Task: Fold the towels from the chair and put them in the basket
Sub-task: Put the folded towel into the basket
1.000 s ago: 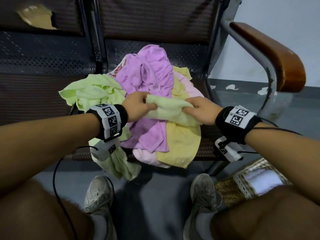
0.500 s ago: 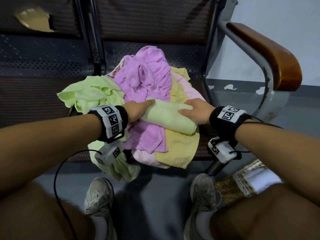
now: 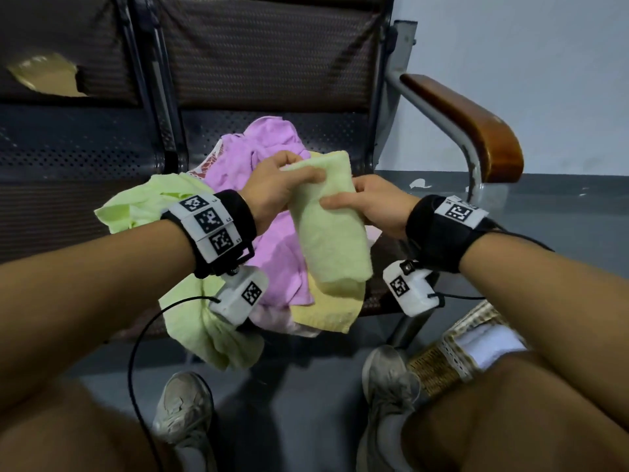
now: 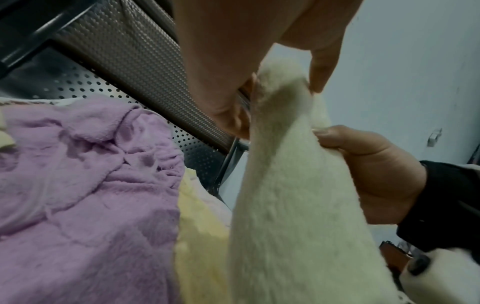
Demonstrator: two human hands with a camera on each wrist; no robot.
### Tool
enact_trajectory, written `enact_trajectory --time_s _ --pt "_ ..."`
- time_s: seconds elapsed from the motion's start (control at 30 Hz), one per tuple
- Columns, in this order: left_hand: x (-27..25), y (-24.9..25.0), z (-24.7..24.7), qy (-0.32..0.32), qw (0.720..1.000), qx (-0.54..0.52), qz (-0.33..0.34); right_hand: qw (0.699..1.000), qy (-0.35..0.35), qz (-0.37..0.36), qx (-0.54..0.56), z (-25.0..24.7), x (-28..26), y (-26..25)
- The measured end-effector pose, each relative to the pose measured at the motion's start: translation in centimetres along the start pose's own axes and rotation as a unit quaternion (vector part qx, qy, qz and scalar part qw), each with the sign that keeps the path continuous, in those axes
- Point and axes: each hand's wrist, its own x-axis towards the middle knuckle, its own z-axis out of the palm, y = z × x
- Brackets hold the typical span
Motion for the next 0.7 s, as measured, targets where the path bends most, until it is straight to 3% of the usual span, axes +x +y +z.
enact_trajectory --time_s 0.07,0.17,0.3,0.43,0.53,0.7 --pt "-0.9 0.4 0.1 -0.025 1.000 -0.004 -0.015 0.999 0.012 0.006 0.036 -0.7 -1.0 -0.6" --pt "-2.6 0.1 1.1 -0.127 0.987 0.062 -0.069 0.993 0.041 0.010 0.106 -2.5 -3.0 -1.5" --pt "-3.7 -1.0 6.0 -0.226 0.967 0.104 -0.060 0.986 0.080 0.042 0.142 -6.5 -7.2 -0.2" --pt "-3.6 -2.7 15.0 -0.320 0.938 0.122 -0.057 0.961 0.186 0.062 0.194 -12.4 -13.5 4.6" --pt "-4.2 -5.6 23.4 -0.379 0.909 0.150 -0.087 0.933 0.266 0.117 0.210 -16.7 -19.1 10.3" --pt "-7.1 -13.7 36.4 -0.432 0.863 0.224 -0.136 0.854 0.388 0.243 0.247 -20.2 -28.4 21.8"
